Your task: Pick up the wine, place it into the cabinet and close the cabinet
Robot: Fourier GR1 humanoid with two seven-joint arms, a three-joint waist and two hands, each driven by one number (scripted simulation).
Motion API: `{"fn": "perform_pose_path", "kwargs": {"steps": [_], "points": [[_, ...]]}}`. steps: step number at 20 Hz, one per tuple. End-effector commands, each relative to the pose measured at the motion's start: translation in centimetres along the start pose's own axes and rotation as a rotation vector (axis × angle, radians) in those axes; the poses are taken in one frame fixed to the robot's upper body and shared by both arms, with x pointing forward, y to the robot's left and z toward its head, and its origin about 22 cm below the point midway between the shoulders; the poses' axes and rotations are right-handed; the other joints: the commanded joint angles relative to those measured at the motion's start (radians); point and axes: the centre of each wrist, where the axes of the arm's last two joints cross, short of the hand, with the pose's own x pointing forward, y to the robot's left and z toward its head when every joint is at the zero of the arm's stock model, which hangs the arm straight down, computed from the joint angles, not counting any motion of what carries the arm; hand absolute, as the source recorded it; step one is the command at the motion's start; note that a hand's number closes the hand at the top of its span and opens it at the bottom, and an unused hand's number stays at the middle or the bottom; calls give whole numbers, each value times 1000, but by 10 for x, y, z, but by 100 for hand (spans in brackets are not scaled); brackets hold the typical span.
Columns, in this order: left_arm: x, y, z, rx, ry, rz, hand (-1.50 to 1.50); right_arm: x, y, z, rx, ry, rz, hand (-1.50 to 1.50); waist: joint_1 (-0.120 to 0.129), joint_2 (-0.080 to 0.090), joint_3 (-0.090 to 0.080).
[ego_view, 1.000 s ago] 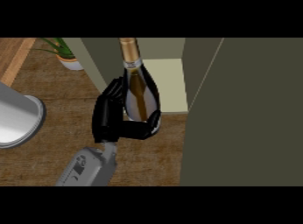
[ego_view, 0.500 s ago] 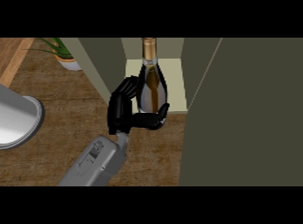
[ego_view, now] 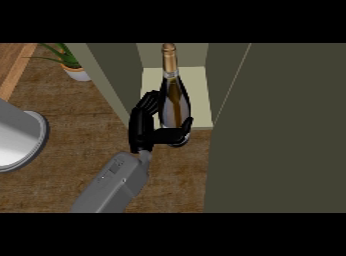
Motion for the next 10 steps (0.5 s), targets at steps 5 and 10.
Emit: {"fn": "perform_pose_path", "kwargs": {"steps": [5, 10], "points": [[-9, -2, -16, 17, 32, 47, 150, 28, -2, 21, 56, -82, -71, -150, 6, 1, 0], [-3, -1, -41, 68, 47, 39, 150, 33, 1, 25, 56, -103, -60, -150, -7, 3, 0]]}}
